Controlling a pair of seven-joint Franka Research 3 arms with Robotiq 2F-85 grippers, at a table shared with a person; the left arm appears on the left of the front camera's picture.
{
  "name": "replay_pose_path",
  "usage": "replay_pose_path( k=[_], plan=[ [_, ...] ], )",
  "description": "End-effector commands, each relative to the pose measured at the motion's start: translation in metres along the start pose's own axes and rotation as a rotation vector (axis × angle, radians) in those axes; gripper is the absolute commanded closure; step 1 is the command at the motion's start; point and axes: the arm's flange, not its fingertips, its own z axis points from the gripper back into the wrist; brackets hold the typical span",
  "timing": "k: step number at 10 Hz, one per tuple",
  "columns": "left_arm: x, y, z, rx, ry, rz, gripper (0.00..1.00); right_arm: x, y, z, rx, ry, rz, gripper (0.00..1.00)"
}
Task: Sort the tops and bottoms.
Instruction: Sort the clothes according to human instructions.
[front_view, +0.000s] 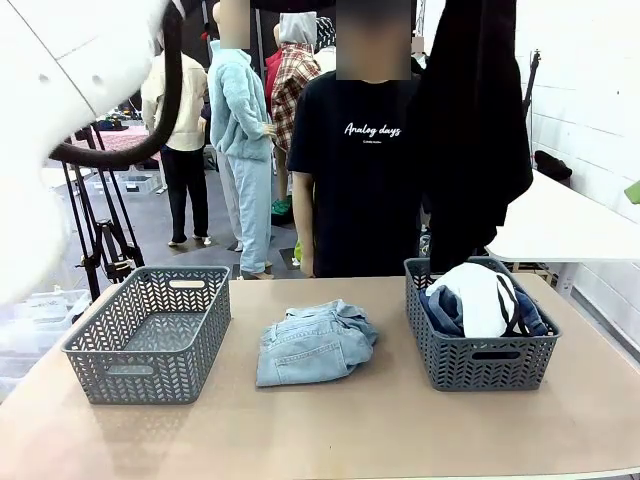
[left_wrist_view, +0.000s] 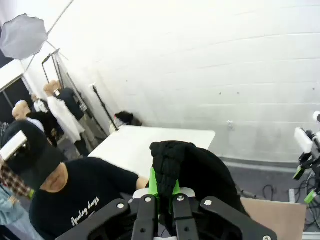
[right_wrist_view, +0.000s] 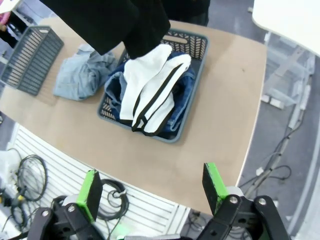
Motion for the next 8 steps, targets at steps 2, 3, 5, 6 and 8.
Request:
replay_pose_path(
  k=[2, 3, 5, 6, 8],
  plan=[
    [-0.01, -0.001, -0.053, -0.057, 0.028, 0.071, 1.0, 0.0, 0.0, 0.0, 0.002, 0.005, 0.007, 0.0],
    [-0.037, -0.015, -0.062, -0.085, 0.082, 0.119, 1.0, 0.0, 0.0, 0.0, 0.002, 0.005, 0.007, 0.0],
    [-0.084, -0.041, -0.074, -0.132, 0.165, 0.225, 1.0, 0.0, 0.0, 0.0, 0.002, 0.005, 0.007, 0.0],
    [-0.108, -0.051, -0.074, -0.105, 0.211, 0.241, 1.0, 0.0, 0.0, 0.0, 0.002, 0.005, 0.007, 0.0],
    [-0.153, -0.062, -0.075, -0.087, 0.323, 0.278, 1.0, 0.0, 0.0, 0.0, 0.002, 0.005, 0.007, 0.0]
  ],
)
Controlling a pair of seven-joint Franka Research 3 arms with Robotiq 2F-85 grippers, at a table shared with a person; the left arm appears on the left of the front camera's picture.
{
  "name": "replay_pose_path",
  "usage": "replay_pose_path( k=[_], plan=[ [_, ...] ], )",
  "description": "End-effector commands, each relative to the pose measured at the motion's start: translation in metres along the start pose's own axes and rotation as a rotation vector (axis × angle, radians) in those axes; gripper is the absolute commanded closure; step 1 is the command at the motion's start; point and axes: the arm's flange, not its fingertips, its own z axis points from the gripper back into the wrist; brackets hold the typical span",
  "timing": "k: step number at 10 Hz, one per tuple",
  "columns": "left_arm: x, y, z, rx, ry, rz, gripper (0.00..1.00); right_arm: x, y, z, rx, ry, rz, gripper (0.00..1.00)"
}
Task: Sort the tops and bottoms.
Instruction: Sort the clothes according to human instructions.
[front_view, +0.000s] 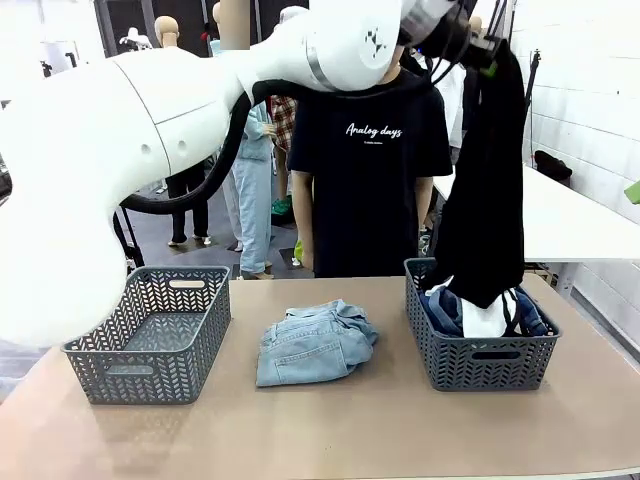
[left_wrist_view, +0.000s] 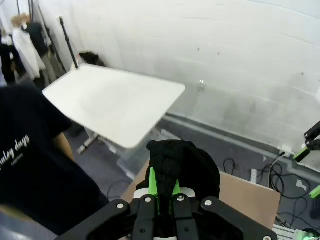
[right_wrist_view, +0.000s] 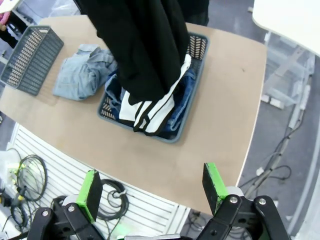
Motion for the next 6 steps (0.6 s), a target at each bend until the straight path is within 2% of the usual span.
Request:
replay_pose_path(
  k=[1, 2, 3, 4, 6],
  plan=[
    [-0.06, -0.014, 0.025, 0.007, 0.082, 0.061, 1.0, 0.0, 0.0, 0.0, 0.002, 0.005, 0.007, 0.0],
    [-0.082, -0.022, 0.018, -0.03, 0.147, 0.069, 1.0, 0.0, 0.0, 0.0, 0.002, 0.005, 0.007, 0.0],
    [-0.089, -0.02, 0.02, -0.02, 0.177, 0.07, 1.0, 0.0, 0.0, 0.0, 0.002, 0.005, 0.007, 0.0],
    [-0.031, -0.003, -0.023, -0.005, 0.1, 0.041, 1.0, 0.0, 0.0, 0.0, 0.002, 0.005, 0.007, 0.0],
    [-0.031, -0.003, -0.023, -0.005, 0.1, 0.041, 1.0, 0.0, 0.0, 0.0, 0.002, 0.005, 0.007, 0.0]
  ],
)
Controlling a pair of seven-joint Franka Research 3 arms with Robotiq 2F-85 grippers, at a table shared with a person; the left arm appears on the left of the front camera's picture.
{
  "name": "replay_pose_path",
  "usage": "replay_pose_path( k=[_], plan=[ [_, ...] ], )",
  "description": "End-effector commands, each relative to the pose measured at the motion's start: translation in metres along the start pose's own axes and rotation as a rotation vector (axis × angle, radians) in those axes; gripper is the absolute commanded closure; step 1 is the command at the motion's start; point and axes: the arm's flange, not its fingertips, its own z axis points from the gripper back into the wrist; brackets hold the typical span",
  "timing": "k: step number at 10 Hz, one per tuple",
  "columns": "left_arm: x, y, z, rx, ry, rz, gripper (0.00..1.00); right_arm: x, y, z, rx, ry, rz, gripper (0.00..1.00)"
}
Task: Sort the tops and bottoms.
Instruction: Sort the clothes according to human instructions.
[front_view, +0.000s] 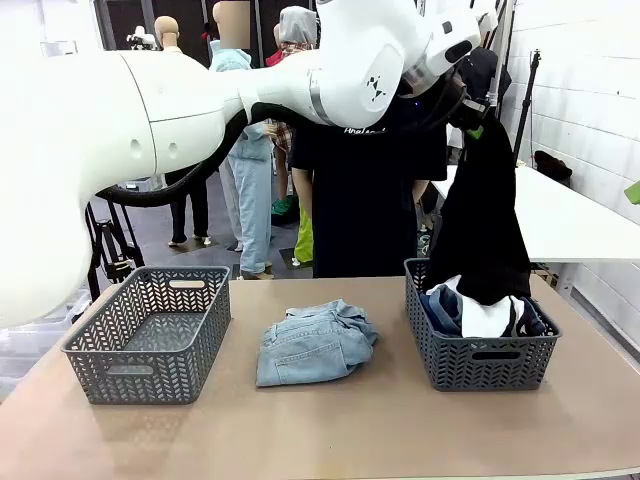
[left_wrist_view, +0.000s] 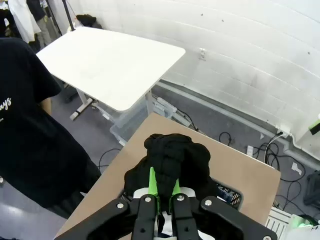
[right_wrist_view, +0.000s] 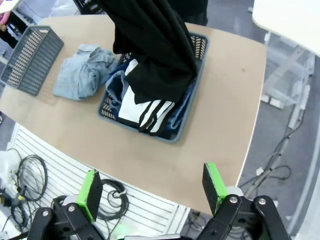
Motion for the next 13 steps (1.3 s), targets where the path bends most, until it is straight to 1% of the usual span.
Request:
replay_pose_path(
  k=[1, 2, 3, 4, 5, 6, 7, 8, 11, 13],
  plan=[
    [-0.004, -0.001, -0.005, -0.003, 0.014, -0.001, 1.0, 0.0, 0.0, 0.0, 0.002, 0.005, 0.007, 0.0],
    [-0.004, -0.006, -0.01, 0.007, 0.095, -0.037, 1.0, 0.0, 0.0, 0.0, 0.002, 0.005, 0.007, 0.0],
    [-0.014, -0.002, -0.025, -0.01, 0.17, -0.012, 1.0, 0.0, 0.0, 0.0, 0.002, 0.005, 0.007, 0.0],
    [-0.021, 0.001, -0.033, -0.014, 0.19, 0.018, 1.0, 0.0, 0.0, 0.0, 0.002, 0.005, 0.007, 0.0],
    [-0.024, 0.003, -0.034, -0.017, 0.197, 0.029, 1.0, 0.0, 0.0, 0.0, 0.002, 0.005, 0.007, 0.0],
    [-0.028, 0.002, -0.04, -0.038, 0.225, 0.029, 1.0, 0.0, 0.0, 0.0, 0.002, 0.005, 0.007, 0.0],
    [-0.042, 0.001, -0.059, -0.077, 0.268, 0.044, 1.0, 0.0, 0.0, 0.0, 0.002, 0.005, 0.007, 0.0],
    [-0.06, 0.001, -0.081, -0.089, 0.283, 0.072, 1.0, 0.0, 0.0, 0.0, 0.002, 0.005, 0.007, 0.0],
    [-0.123, -0.009, -0.14, -0.156, 0.472, 0.098, 1.0, 0.0, 0.0, 0.0, 0.002, 0.005, 0.007, 0.0],
    [-0.141, -0.007, -0.155, -0.171, 0.489, 0.123, 1.0, 0.0, 0.0, 0.0, 0.002, 0.005, 0.007, 0.0]
  ],
)
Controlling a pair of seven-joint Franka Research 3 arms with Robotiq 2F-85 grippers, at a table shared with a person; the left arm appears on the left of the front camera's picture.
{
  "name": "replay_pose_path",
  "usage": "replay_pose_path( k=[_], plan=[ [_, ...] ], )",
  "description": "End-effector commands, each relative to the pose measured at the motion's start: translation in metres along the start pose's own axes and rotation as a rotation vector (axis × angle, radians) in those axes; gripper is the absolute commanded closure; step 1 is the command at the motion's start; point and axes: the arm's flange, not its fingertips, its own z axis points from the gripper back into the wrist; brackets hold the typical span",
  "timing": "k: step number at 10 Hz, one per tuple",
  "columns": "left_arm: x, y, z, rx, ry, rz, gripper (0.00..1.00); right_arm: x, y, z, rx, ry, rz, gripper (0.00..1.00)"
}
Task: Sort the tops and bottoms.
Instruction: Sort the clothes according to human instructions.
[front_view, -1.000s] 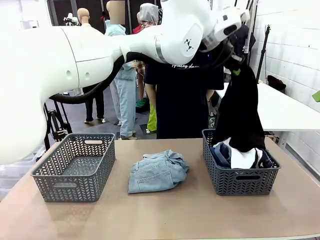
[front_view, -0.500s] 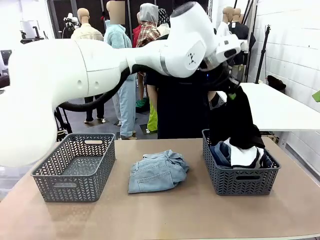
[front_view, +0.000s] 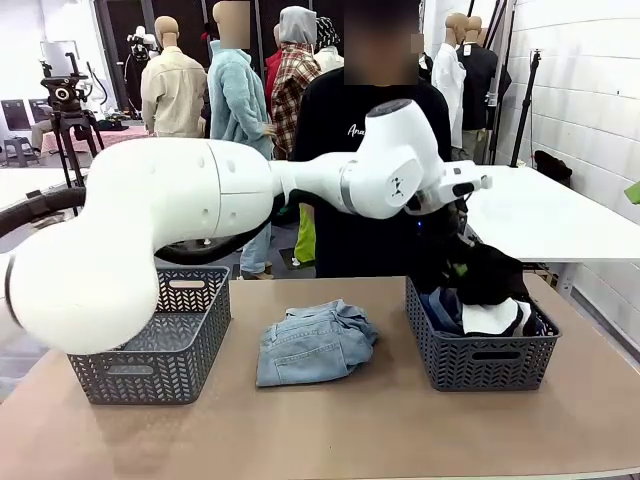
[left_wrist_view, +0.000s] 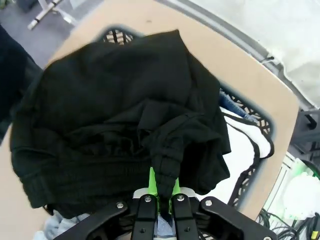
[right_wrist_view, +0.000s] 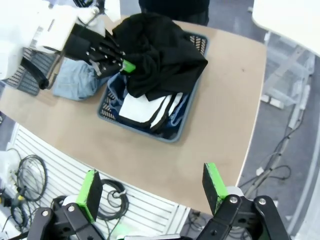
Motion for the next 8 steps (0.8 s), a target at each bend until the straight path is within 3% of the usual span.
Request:
replay_pose_path(
  k=[1, 2, 5, 8],
  plan=[
    [0.012, 0.002, 0.024, -0.027, -0.03, 0.036, 1.0, 0.0, 0.0, 0.0, 0.003, 0.005, 0.008, 0.0],
    [0.0, 0.0, 0.0, 0.0, 0.0, 0.0, 1.0, 0.0, 0.0, 0.0, 0.003, 0.005, 0.008, 0.0],
    [0.004, -0.006, -0.003, 0.005, 0.016, -0.031, 1.0, 0.0, 0.0, 0.0, 0.003, 0.005, 0.008, 0.0],
    [0.013, -0.028, -0.058, -0.052, 0.122, -0.119, 1.0, 0.0, 0.0, 0.0, 0.003, 0.005, 0.008, 0.0]
  ],
)
